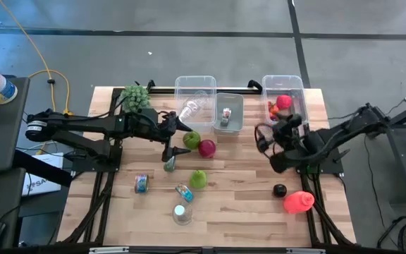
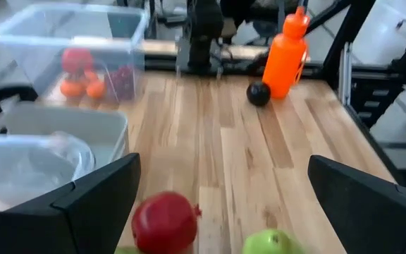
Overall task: Pick & Place Food Item
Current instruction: Put the green tuna can into the gray bin
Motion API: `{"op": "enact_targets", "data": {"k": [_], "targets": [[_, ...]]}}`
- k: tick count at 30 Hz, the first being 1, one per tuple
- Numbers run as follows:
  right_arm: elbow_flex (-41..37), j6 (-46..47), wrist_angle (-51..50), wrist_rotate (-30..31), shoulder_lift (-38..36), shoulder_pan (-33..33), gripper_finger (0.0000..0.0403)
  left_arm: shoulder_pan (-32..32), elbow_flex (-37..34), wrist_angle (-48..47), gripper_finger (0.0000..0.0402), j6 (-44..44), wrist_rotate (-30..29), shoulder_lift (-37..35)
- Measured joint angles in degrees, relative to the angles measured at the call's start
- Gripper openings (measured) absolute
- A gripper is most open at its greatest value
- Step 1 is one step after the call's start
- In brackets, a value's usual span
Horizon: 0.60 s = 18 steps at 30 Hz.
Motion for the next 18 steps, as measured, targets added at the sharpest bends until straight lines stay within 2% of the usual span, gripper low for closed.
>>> {"op": "enact_targets", "data": {"k": [3, 6, 11, 18], "targets": [[0.02, 1.66, -0.12, -4.6, 1.3, 4.0, 0.0397, 0.0, 0.0, 0.19, 0.0397, -0.4, 0.0, 1.1], [0.02, 3.12, 0.33, -6.39, 3.3, 7.28, 0.0396, 0.0, -0.02, 0.41, 0.0397, -0.35, -0.07, 1.69], [0.02, 5.11, 1.03, -5.39, 6.92, 10.61, 0.0395, 0.0, -0.07, 0.81, 0.0397, -0.35, -0.09, 1.84], [0.02, 6.6, 3.52, 0.03, 11.63, 10.9, 0.0395, 0.0, -0.07, -0.08, 0.0397, -0.42, 1.33, 1.84]]}}
